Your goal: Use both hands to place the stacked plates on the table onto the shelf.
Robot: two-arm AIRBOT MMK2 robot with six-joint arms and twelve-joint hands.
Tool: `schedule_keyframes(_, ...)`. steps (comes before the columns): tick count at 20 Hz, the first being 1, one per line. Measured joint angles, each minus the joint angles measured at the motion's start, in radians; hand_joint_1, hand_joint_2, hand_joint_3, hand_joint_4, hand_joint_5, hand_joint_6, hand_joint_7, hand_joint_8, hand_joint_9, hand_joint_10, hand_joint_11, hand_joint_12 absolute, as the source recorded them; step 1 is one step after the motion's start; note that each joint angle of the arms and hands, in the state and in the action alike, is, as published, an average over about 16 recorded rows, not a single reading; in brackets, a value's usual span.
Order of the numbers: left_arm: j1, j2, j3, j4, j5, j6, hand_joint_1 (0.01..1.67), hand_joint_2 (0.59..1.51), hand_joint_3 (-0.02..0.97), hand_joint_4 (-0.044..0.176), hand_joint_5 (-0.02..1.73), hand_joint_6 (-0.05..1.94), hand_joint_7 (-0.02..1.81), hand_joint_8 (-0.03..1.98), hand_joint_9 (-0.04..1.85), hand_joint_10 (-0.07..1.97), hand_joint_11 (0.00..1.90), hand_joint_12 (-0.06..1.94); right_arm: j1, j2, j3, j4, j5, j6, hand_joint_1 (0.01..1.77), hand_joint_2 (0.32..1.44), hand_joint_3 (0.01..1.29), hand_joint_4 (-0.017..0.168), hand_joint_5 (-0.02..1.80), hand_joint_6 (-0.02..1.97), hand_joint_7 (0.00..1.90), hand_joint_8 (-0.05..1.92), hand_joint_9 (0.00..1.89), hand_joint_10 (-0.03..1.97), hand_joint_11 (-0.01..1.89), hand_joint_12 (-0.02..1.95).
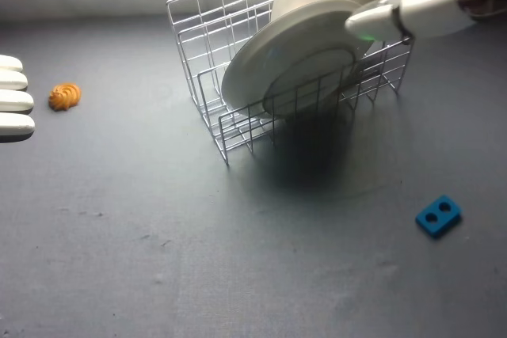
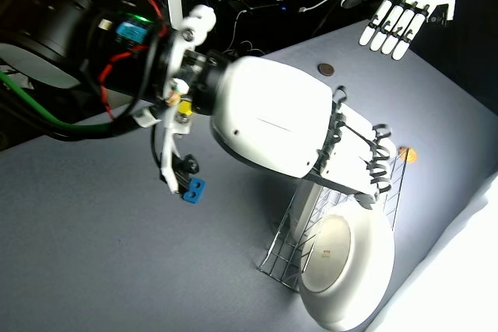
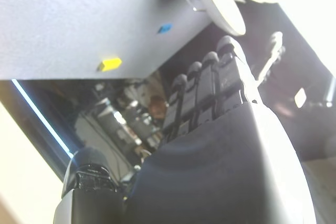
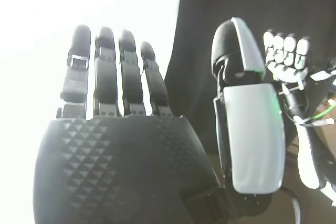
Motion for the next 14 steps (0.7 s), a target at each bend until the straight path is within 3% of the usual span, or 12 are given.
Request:
schedule_keyframes(3, 0.001, 0.000, 0.000, 0.000, -0.003, 0.000, 0.02, 1.081, 0.014, 0.001, 0.04, 0.02, 0.06, 0.00, 0.05, -0.05, 0.02, 0.04, -0.001, 0.045, -0.029, -0.015, 0.002, -0.010, 0.72, 1.12, 0.01, -0.003, 0.26, 0.03, 0.34, 0.01, 0.33, 0.03, 0.02, 0.86)
schedule_keyframes(7, 0.002, 0.001, 0.000, 0.000, -0.007, 0.000, 0.02, 1.106, 0.014, 0.001, 0.17, 0.02, 0.22, 0.03, 0.19, 0.01, 0.03, 0.32, -0.007, 0.091, -0.058, -0.042, 0.008, -0.017, 0.69, 1.11, 0.01, -0.002, 0.30, 0.16, 0.37, 0.20, 0.35, 0.29, 0.06, 1.11)
schedule_keyframes(10, 0.002, 0.001, 0.000, -0.001, -0.010, 0.000, 0.03, 1.135, 0.014, 0.002, 0.32, 0.09, 0.40, 0.20, 0.31, 0.28, 0.08, 0.64, -0.013, 0.114, -0.071, -0.070, 0.015, -0.011, 0.67, 1.12, 0.01, 0.000, 0.32, 0.43, 0.39, 0.50, 0.37, 0.59, 0.13, 1.32)
schedule_keyframes(14, 0.003, 0.001, 0.000, -0.003, -0.014, 0.000, 0.09, 1.175, 0.013, 0.002, 0.52, 0.49, 0.65, 0.63, 0.54, 0.74, 0.24, 1.09, -0.026, 0.130, -0.077, -0.141, 0.037, 0.035, 0.64, 1.12, 0.01, 0.001, 0.41, 0.87, 0.49, 0.95, 0.47, 1.04, 0.30, 1.58)
